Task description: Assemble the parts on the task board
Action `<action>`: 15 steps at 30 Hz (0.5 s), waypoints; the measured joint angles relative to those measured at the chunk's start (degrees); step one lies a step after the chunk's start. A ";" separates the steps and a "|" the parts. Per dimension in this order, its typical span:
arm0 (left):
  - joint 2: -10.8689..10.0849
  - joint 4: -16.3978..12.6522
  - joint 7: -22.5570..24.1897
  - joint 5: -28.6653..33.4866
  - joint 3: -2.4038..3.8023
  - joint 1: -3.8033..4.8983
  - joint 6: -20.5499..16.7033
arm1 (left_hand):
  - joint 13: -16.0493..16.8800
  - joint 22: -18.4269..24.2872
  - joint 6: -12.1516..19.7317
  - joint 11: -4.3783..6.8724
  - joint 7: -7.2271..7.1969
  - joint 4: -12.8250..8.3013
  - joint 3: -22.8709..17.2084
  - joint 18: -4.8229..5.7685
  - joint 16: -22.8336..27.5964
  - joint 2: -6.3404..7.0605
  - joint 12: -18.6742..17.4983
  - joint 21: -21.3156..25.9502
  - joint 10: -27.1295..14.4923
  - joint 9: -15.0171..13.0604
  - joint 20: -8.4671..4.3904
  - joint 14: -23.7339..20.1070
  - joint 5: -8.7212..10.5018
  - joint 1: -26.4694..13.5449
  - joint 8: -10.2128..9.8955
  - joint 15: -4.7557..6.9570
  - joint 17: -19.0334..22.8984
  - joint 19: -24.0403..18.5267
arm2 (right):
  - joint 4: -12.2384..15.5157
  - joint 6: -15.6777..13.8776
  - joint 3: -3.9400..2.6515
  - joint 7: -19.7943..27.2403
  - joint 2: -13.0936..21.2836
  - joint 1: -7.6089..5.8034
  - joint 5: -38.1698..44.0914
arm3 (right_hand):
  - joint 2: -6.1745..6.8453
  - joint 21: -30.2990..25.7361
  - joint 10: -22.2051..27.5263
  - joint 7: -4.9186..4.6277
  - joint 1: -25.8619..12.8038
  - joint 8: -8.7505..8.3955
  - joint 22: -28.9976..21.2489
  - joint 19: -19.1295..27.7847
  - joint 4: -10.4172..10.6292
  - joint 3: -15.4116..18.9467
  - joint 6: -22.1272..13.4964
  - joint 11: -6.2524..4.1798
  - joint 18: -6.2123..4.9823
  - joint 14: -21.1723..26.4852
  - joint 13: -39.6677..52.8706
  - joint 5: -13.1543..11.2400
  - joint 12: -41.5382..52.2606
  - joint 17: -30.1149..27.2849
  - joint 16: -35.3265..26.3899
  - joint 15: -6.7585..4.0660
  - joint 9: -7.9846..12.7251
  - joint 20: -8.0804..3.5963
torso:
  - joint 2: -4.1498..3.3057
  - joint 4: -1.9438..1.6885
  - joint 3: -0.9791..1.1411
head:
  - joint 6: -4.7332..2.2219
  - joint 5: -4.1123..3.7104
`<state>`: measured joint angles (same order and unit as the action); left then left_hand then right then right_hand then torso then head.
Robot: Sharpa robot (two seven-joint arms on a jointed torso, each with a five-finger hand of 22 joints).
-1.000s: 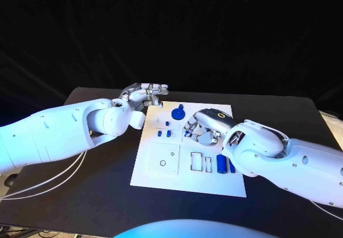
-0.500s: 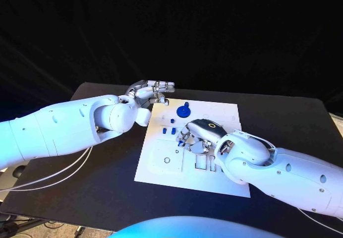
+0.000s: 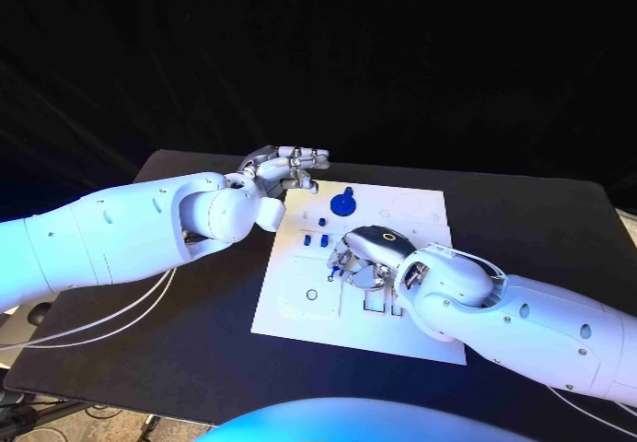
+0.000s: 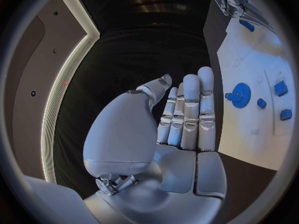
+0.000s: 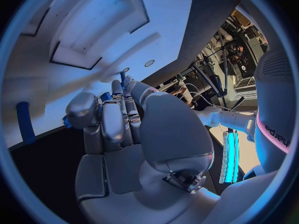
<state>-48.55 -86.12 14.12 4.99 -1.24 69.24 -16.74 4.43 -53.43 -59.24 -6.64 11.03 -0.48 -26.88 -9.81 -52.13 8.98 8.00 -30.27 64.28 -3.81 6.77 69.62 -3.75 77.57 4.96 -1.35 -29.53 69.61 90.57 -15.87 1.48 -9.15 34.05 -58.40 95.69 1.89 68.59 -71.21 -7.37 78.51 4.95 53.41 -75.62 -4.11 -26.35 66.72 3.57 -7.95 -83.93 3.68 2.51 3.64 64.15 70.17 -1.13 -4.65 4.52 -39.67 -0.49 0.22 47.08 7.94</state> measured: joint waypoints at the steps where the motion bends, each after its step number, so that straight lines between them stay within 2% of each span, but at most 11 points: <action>1: 0.01 0.02 -0.01 0.00 0.00 0.00 0.00 | 0.00 0.00 0.00 0.00 0.00 0.00 0.00 0.00 0.00 0.00 0.00 0.11 0.00 0.00 0.00 0.00 0.00 0.00 0.00 0.00 0.02 0.00 | -0.02 0.10 0.00 0.04 -0.04 0.00 0.06 | 0.00 0.00 0.00 0.00 0.00 -0.06 0.00 0.00 0.00 0.00 0.00 0.00 0.00 0.00 -0.01 0.00 0.00 0.00 0.00 0.00 0.00 0.00 | 0.00 0.00 0.01 | 0.03 0.01; 12: 0.13 0.21 -0.19 -0.02 0.00 0.00 -0.01 | 0.00 0.07 0.00 0.00 0.00 -0.02 0.31 0.00 0.00 0.00 0.00 0.11 0.00 0.00 0.00 -0.01 0.00 0.00 0.00 -0.01 0.02 0.00 | -0.10 0.83 -0.07 0.43 -0.33 0.02 0.44 | 0.00 0.00 0.01 0.00 0.00 -0.22 0.04 0.00 0.00 0.00 -0.01 0.02 -0.01 0.00 0.01 -0.01 -0.12 0.00 0.00 0.00 0.03 0.00 | 0.02 0.02 0.01 | 0.13 -0.05; 15: 0.21 0.37 -0.24 -0.02 0.00 0.00 0.00 | 0.00 0.28 0.00 -0.20 -0.01 0.48 0.81 0.00 0.00 -0.15 0.32 0.32 -0.20 0.00 0.21 -0.01 0.00 -0.68 0.00 -0.01 0.19 -0.21 | -0.16 1.10 0.04 0.56 -0.37 0.13 0.46 | 0.01 0.00 0.02 0.01 0.00 -0.22 0.04 0.00 0.00 0.00 -0.01 0.03 -0.01 0.00 0.02 0.07 -0.12 0.07 0.00 0.00 0.09 0.00 | 0.02 0.02 0.00 | 0.18 0.16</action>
<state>-48.35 -85.75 13.88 4.97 -1.24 69.24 -16.75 4.43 -53.16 -59.24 -6.84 11.02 0.00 -26.07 -9.81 -52.13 8.83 8.33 -29.95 64.09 -3.81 6.98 69.62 -3.75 76.89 4.96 -1.36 -29.34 69.40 90.41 -14.78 1.51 -8.59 33.68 -58.28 96.16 1.89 68.59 -71.19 -7.36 78.51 4.73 53.45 -75.62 -4.11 -26.35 66.71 3.60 -7.95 -83.93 3.70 2.58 3.52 64.23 70.16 -1.13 -4.56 4.52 -39.66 -0.48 0.22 47.26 8.10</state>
